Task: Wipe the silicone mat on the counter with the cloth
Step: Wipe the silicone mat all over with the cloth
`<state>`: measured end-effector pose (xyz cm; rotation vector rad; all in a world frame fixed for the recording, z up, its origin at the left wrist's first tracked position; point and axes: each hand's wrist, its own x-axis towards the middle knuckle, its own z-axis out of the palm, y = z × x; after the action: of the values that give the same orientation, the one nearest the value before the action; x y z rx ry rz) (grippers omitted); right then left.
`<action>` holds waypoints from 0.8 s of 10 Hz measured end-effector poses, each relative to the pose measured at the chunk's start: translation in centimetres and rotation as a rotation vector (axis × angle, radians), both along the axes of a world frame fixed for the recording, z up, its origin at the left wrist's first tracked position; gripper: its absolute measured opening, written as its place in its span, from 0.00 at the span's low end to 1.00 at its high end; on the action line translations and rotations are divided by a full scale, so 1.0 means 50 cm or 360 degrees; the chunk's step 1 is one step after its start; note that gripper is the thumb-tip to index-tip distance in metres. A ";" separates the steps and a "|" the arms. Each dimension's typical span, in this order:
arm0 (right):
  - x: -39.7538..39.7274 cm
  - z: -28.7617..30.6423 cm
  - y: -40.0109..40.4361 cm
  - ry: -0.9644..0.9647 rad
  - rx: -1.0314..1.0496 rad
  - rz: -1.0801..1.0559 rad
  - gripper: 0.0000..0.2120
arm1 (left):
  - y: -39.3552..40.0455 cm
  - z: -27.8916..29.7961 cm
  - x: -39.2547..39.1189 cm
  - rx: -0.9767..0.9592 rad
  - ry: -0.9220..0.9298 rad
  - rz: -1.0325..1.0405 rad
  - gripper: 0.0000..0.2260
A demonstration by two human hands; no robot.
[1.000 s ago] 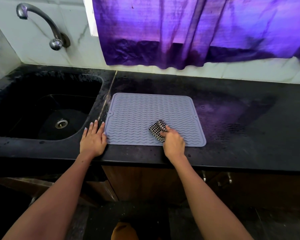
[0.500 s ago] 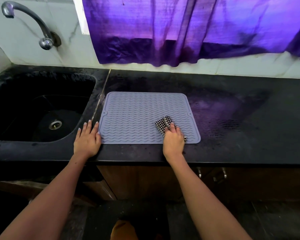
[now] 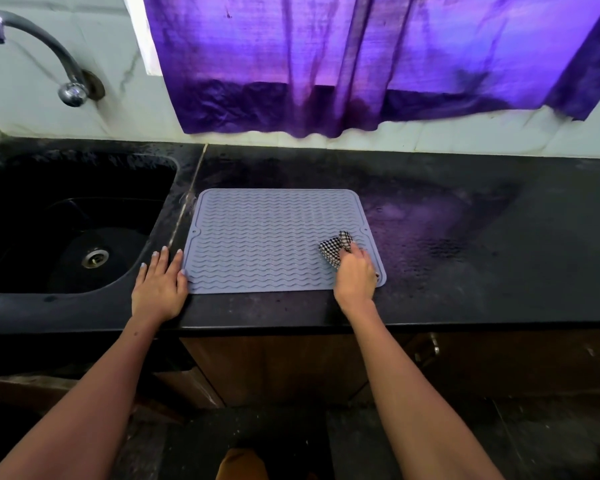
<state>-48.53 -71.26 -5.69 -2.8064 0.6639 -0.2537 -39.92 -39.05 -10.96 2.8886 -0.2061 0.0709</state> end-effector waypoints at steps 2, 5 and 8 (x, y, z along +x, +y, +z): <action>-0.006 -0.033 0.006 0.0224 -0.0277 0.0087 0.22 | 0.000 -0.002 0.000 0.0002 -0.0003 -0.0015 0.23; 0.005 0.035 -0.043 0.0223 0.0314 -0.0050 0.18 | 0.004 -0.006 0.000 -0.0004 -0.0013 -0.0020 0.22; -0.007 -0.009 -0.058 0.0154 -0.0073 -0.0126 0.17 | 0.003 -0.007 0.001 -0.0003 -0.0016 -0.0022 0.22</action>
<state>-48.86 -74.18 -6.13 -2.8548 0.8015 -0.1496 -39.89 -38.88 -11.31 2.8854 -0.2274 0.0830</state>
